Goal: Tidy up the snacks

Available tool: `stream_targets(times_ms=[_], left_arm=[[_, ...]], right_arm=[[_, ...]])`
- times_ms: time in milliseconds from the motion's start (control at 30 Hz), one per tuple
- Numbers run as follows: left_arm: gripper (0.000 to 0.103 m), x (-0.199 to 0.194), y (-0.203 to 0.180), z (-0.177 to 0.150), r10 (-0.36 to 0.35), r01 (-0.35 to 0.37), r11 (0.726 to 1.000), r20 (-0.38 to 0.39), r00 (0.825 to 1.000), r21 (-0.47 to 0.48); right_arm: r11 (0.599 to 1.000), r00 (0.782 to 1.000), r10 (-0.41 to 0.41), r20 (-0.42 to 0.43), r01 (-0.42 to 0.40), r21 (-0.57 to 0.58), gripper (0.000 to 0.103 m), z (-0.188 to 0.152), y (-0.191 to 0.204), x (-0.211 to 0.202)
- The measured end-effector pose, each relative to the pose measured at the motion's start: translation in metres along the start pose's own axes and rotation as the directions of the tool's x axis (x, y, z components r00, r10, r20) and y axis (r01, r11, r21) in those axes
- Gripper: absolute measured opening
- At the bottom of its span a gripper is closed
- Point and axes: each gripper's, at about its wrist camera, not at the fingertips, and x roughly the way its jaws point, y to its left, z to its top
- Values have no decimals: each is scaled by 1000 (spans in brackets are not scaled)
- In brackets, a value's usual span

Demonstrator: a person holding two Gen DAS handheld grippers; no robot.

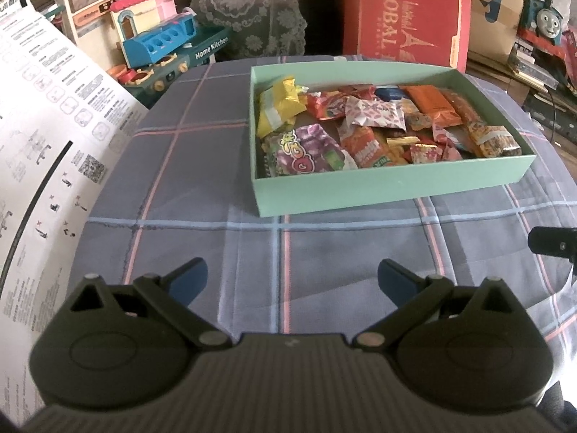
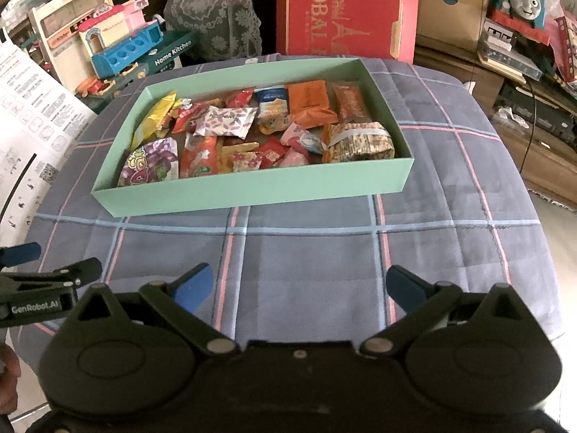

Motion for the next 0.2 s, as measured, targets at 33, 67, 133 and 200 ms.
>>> stream_targets(times_ms=[33,67,133,200], left_arm=[[103,0,0,0,-1,1,1000,-1,1000,2],[103,0,0,0,0,0,1000,-1,1000,5],[103,-1,-1,1,1,-1,1000,0,1000,10],[103,0,-1,2,3,-3,1000,0,1000,15]], right_arm=[[1000,1000,-3,0,3,-1,103,0,0,0],[1000,1000,-5,1,5,-1,103,1,0,0],[1000,1000,-12,-1,12,-3,103,2,0,1],[1000,1000,-14,-1,14,0,103,3,0,1]])
